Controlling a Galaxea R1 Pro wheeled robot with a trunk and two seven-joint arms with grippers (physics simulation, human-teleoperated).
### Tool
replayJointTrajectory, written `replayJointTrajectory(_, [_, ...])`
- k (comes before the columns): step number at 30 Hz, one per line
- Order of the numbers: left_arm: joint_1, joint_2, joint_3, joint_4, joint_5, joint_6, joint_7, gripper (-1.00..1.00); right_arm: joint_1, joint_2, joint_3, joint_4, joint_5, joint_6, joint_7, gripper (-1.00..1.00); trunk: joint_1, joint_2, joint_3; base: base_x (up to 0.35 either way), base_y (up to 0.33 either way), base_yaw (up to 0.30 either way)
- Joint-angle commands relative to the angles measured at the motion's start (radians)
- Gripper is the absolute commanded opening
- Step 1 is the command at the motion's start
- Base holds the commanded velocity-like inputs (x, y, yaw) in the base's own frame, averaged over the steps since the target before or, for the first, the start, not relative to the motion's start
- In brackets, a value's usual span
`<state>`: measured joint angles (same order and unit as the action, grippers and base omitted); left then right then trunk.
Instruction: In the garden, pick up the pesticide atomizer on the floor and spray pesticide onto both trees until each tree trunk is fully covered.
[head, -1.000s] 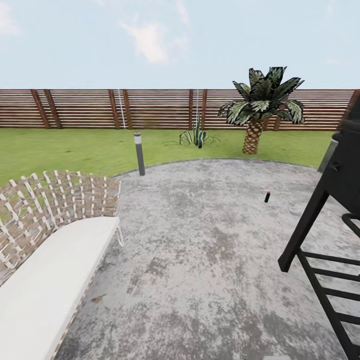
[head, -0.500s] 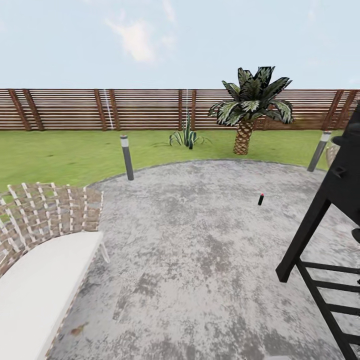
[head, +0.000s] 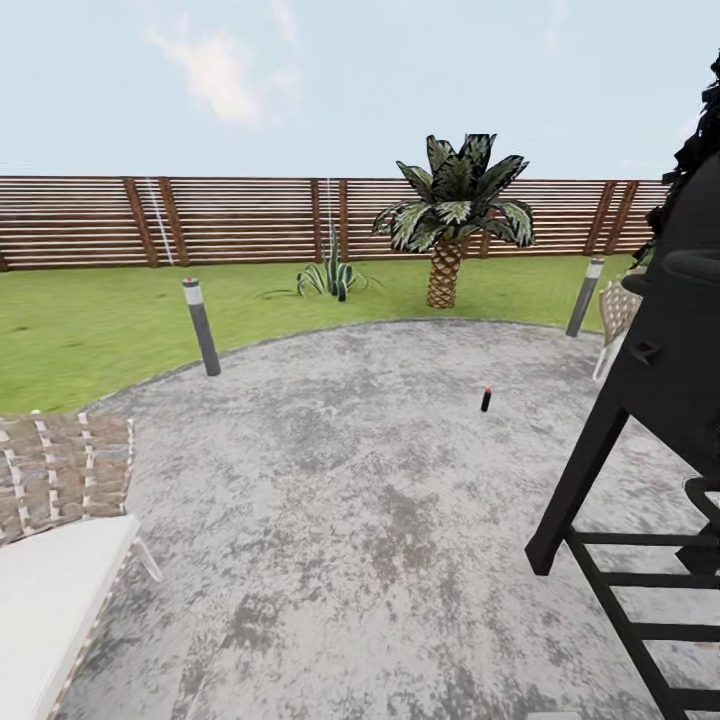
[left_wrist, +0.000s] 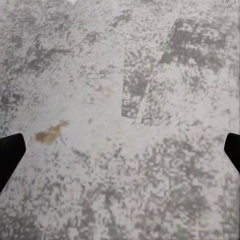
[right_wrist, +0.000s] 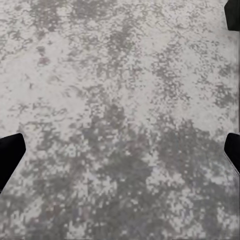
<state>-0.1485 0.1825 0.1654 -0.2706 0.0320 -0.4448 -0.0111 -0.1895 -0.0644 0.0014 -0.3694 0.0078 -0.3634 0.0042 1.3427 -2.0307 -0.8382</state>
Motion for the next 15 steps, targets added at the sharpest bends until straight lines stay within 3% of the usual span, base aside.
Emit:
replayJointTrajectory(1, [0.0,0.0,0.0,0.001,0.003,-0.003,-0.001,1.0,-0.001,0.0,0.0,0.001,0.001,-0.003,0.0,1.0,0.0,0.0,-0.001,0.338,0.0,-0.123])
replayJointTrajectory(11, [-0.001,-0.001,0.001,0.001,0.004,-0.003,-0.001,1.0,-0.001,0.0,0.0,0.001,0.001,-0.003,0.0,1.0,0.0,0.0,-0.001,0.338,0.0,-0.02])
replayJointTrajectory(15, [-0.002,-0.027,-0.014,0.001,0.004,-0.004,-0.008,1.0,-0.001,0.0,0.0,0.001,0.001,-0.003,0.0,1.0,0.0,0.0,-0.001,0.338,0.0,0.0])
